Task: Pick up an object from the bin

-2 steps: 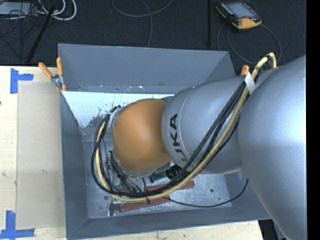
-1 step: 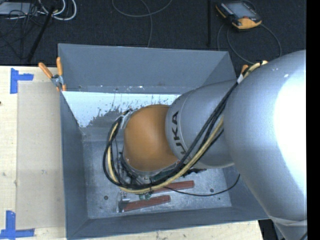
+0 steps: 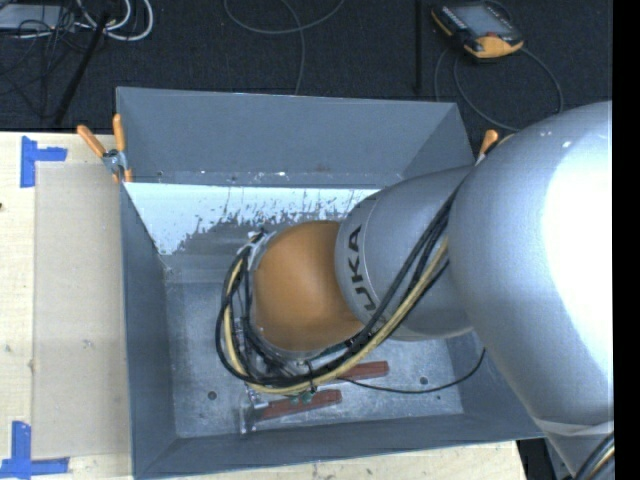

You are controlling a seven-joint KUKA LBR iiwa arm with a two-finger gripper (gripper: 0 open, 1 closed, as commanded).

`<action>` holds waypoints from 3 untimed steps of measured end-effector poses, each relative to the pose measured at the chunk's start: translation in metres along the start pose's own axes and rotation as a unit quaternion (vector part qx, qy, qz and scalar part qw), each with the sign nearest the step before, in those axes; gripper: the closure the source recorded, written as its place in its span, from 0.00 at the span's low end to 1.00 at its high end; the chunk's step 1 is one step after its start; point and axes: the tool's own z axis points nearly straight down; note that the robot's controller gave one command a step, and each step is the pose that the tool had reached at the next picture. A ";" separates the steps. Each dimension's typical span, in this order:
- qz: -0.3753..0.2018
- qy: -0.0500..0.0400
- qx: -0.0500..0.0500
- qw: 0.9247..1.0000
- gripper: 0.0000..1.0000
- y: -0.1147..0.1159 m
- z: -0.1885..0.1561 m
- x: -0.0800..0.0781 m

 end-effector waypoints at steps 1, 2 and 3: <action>-0.026 0.011 0.001 1.000 1.00 -0.074 -0.003 -0.003; -0.024 -0.005 0.001 1.000 0.00 -0.076 -0.001 -0.009; -0.025 0.010 0.001 1.000 1.00 -0.074 -0.003 -0.003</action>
Offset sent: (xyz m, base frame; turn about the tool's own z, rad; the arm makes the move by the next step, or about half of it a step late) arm 0.0000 0.0000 0.0000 0.0000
